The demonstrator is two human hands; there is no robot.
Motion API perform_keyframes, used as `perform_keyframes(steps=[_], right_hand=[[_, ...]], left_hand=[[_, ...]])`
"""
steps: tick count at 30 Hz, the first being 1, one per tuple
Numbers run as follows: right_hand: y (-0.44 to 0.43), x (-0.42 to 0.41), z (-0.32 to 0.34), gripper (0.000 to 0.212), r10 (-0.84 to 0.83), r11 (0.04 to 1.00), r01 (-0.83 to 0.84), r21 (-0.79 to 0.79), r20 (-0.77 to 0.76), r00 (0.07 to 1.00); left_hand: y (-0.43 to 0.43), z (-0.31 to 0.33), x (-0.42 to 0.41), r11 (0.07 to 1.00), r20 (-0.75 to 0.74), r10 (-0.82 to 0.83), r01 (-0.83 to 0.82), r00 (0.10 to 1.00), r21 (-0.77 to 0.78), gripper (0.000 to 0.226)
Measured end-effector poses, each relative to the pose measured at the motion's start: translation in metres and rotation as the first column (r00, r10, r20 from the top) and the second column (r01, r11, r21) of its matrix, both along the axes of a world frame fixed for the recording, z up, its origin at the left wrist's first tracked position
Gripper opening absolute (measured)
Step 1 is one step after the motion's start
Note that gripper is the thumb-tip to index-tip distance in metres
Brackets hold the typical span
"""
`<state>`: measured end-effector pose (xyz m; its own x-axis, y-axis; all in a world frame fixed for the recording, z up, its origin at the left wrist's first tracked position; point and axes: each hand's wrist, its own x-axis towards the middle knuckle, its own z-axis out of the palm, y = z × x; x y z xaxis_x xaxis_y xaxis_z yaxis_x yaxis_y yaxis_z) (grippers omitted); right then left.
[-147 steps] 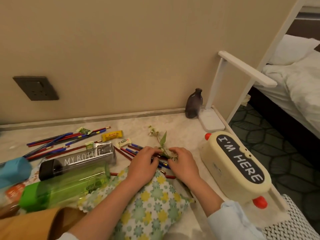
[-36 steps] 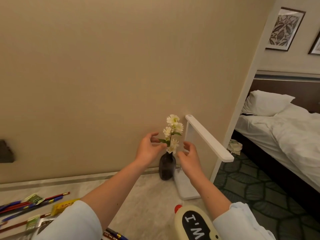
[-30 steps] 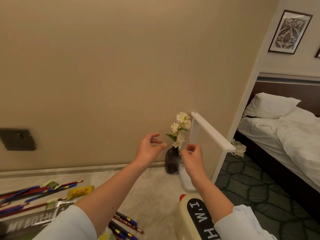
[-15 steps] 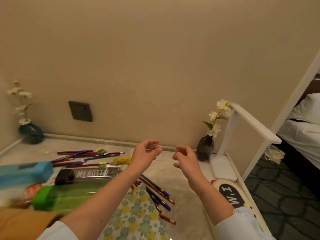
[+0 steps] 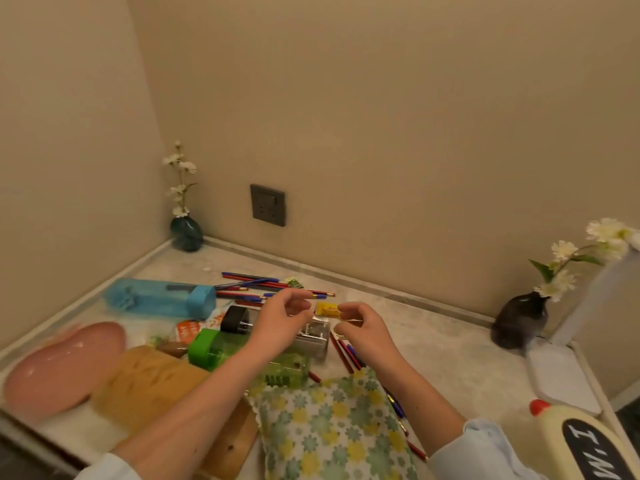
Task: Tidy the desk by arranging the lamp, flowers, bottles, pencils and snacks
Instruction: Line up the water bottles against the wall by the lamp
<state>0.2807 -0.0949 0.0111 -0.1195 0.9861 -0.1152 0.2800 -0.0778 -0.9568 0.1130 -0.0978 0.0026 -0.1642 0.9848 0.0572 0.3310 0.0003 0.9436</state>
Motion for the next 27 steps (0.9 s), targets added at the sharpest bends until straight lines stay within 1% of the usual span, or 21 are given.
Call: perform_keyframes(steps=[3, 6, 8, 10, 12, 14, 16, 23, 27], right_hand=[[0.007, -0.025, -0.006, 0.034, 0.077, 0.997, -0.078, 0.025, 0.058, 0.995], [0.014, -0.048, -0.012, 0.043, 0.147, 0.986, -0.159, 0.046, 0.209, 0.967], [0.017, -0.062, -0.016, 0.052, 0.185, 0.974, -0.218, 0.064, 0.335, 0.924], [0.020, -0.076, -0.020, 0.061, 0.203, 0.957, -0.273, 0.097, 0.445, 0.872], [0.023, -0.088, -0.022, 0.065, 0.220, 0.942, -0.322, 0.098, 0.546, 0.808], [0.027, -0.098, -0.025, 0.067, 0.247, 0.926, -0.372, 0.065, 0.642, 0.726], [0.032, -0.106, -0.028, 0.068, 0.268, 0.910, -0.413, 0.046, 0.694, 0.669], [0.041, -0.121, -0.034, 0.064, 0.261, 0.914, -0.406, 0.010, 0.752, 0.605], [0.042, -0.130, -0.034, 0.062, 0.265, 0.917, -0.398, -0.007, 0.757, 0.597]], left_hand=[[-0.003, -0.004, -0.027, 0.999, -0.120, 0.035, -0.035, 0.992, 0.005, 0.029], [-0.005, -0.010, -0.053, 0.997, -0.307, 0.074, -0.070, 0.949, 0.024, 0.035], [-0.006, -0.014, -0.067, 0.995, -0.412, 0.095, -0.089, 0.906, 0.034, 0.042], [-0.007, -0.018, -0.080, 0.994, -0.464, 0.107, -0.111, 0.879, 0.019, 0.053], [-0.007, -0.023, -0.089, 0.993, -0.505, 0.104, -0.118, 0.857, 0.004, 0.061], [-0.008, -0.029, -0.097, 0.993, -0.535, 0.088, -0.116, 0.840, -0.018, 0.064], [-0.009, -0.035, -0.103, 0.993, -0.556, 0.060, -0.106, 0.829, -0.050, 0.065], [-0.006, -0.043, -0.116, 0.989, -0.528, -0.001, -0.078, 0.849, -0.127, 0.063], [-0.001, -0.044, -0.129, 0.987, -0.487, -0.049, -0.031, 0.872, -0.156, 0.058]])
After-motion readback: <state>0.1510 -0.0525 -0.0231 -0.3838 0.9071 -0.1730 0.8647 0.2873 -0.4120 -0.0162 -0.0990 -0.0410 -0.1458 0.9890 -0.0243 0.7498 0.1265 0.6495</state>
